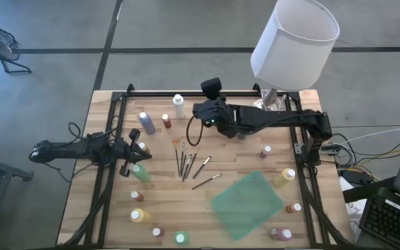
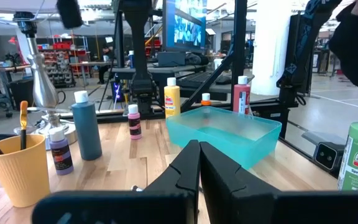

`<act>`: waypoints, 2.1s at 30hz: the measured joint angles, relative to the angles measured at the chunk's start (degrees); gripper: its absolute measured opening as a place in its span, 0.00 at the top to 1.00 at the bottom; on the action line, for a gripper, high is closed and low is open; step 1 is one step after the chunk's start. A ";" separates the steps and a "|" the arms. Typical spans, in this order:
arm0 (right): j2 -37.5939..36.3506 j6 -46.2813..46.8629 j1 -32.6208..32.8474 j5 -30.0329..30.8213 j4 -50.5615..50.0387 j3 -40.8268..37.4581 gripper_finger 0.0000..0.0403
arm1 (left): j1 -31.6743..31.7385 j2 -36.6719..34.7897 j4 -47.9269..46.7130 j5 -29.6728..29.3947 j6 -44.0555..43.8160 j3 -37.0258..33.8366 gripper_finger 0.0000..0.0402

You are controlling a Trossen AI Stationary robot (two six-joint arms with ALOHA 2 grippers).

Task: Pick & Place Paint Supplies
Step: Put the silver paintbrush into the yellow cup

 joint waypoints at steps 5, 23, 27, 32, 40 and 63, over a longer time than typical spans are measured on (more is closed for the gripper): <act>0.00 7.19 2.21 -5.25 -6.42 3.95 0.65 | -0.02 0.00 0.00 0.00 0.02 0.00 0.97; 0.00 44.54 4.34 -45.57 -42.66 13.55 0.72 | -0.02 0.00 0.00 0.00 0.02 0.00 0.97; 0.01 50.12 4.34 -51.00 -46.04 11.59 0.75 | -0.02 0.00 0.00 0.00 0.00 0.00 0.97; 0.05 54.78 4.47 -54.50 -47.43 6.95 0.78 | 0.00 -0.02 0.00 0.02 0.02 0.00 0.97; 0.07 57.98 4.45 -58.73 -46.84 -0.45 0.82 | -0.01 0.00 0.00 0.00 0.01 0.00 0.97; 0.94 62.79 7.53 -62.49 -34.08 -18.22 0.66 | -0.01 0.00 0.00 0.00 0.01 0.00 0.97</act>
